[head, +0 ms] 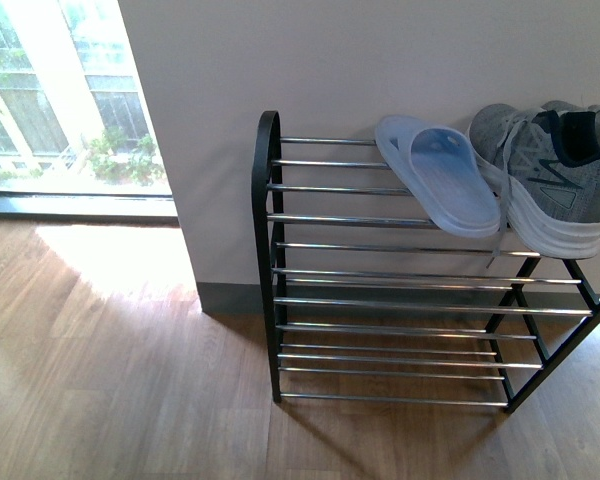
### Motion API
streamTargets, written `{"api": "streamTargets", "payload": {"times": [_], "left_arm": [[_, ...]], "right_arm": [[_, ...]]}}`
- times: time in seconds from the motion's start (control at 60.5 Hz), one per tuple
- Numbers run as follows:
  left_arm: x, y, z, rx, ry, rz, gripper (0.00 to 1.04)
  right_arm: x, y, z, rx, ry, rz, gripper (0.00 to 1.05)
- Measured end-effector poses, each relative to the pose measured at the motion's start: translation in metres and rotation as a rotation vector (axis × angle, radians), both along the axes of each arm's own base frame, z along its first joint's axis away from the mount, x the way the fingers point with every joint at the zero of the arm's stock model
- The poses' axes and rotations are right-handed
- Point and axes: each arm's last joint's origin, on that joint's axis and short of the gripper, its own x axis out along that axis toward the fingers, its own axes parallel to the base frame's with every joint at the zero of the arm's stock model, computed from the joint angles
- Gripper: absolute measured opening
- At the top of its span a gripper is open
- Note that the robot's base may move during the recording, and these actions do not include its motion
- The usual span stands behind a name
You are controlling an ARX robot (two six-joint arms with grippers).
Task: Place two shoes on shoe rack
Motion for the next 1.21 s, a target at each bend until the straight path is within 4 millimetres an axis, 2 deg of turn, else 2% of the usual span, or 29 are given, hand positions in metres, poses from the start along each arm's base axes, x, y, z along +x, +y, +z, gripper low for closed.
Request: {"api": "streamTargets", "payload": {"times": [0.182,0.215,0.281,0.347,0.43,0.512,0.611,0.777,0.876,0.925,1.206], "left_arm": [[0.0,0.0,0.0,0.0,0.0,0.002,0.02],[0.0,0.0,0.0,0.0,0.0,0.002,0.02],[0.01,-0.002,0.002,0.023,-0.033,-0.129,0.02],[0.03,-0.008,0.013,0.014,-0.057,-0.228,0.02],[0.074,-0.019,0.026,-0.013,-0.003,-0.306,0.02],[0.112,-0.031,0.028,-0.026,0.06,-0.35,0.02],[0.16,-0.049,0.008,-0.045,0.206,-0.407,0.02],[0.214,-0.077,-0.012,-0.067,0.311,-0.457,0.02],[0.237,-0.092,-0.018,-0.092,0.357,-0.503,0.02],[0.253,-0.106,-0.026,-0.115,0.392,-0.526,0.02],[0.299,-0.147,-0.058,-0.151,0.463,-0.546,0.02]], "right_arm": [[0.0,0.0,0.0,0.0,0.0,0.002,0.92],[0.0,0.0,0.0,0.0,0.0,0.002,0.97],[0.0,0.0,0.0,0.001,0.002,-0.005,0.95],[0.0,0.0,0.0,0.001,0.001,-0.004,0.96],[0.0,0.0,0.0,0.0,0.001,-0.001,0.96],[0.0,0.0,0.0,0.001,0.001,-0.001,0.96],[0.0,0.0,0.0,0.001,0.001,-0.001,0.96],[0.0,0.0,0.0,0.001,0.001,-0.001,0.96],[0.0,0.0,0.0,0.001,0.001,-0.002,0.96],[0.0,0.0,0.0,0.001,0.001,-0.001,0.96],[0.0,0.0,0.0,0.0,0.001,-0.001,0.96]]}}
